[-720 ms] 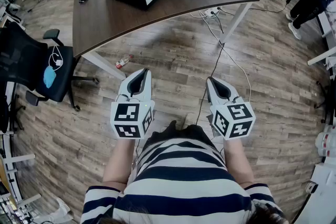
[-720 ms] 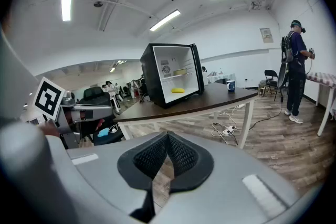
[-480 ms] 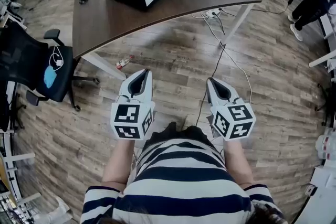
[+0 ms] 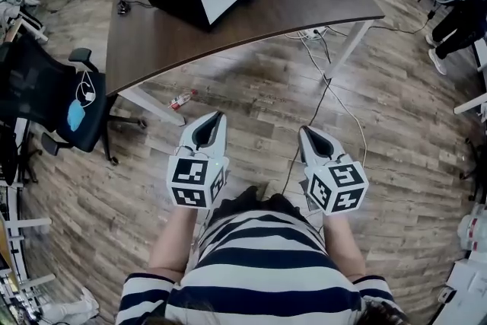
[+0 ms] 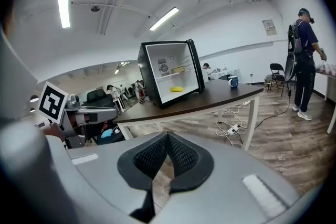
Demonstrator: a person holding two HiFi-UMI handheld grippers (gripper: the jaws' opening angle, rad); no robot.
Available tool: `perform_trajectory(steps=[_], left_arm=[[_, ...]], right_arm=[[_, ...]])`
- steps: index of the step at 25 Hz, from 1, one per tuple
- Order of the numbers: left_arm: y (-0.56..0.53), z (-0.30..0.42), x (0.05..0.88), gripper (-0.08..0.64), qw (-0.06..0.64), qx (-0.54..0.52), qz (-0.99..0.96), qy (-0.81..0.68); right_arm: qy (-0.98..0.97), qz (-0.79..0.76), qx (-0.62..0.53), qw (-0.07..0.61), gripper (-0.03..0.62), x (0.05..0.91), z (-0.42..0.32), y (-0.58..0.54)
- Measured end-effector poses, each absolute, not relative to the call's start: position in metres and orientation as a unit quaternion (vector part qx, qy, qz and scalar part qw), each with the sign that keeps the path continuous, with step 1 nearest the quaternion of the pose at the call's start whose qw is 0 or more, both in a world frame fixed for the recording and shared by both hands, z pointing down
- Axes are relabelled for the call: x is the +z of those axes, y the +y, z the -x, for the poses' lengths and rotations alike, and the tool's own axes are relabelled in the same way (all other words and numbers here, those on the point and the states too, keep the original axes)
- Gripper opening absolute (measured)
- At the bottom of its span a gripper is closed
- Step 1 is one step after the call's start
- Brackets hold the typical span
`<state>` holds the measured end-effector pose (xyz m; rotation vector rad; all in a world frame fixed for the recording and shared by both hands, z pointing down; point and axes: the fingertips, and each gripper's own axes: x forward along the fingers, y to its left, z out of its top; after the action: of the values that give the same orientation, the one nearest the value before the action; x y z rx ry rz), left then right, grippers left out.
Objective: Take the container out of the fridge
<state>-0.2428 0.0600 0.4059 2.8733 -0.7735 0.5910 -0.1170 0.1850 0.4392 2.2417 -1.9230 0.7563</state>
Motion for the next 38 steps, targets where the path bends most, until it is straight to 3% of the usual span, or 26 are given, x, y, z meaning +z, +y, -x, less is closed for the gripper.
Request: perform_trajectory(steps=[16, 38], left_arm=[[0.062, 0.22, 0.4, 0.0, 0.025, 0.213, -0.934, -0.287], [-0.023, 0.141, 0.414, 0.0, 0.038, 0.233, -0.933, -0.272]], right_arm=[[-0.651, -0.713, 0.259, 0.035, -0.006, 0.451, 0.094, 0.179], [-0.642, -0.718, 0.261, 0.059, -0.006, 0.446, 0.023, 0.098]])
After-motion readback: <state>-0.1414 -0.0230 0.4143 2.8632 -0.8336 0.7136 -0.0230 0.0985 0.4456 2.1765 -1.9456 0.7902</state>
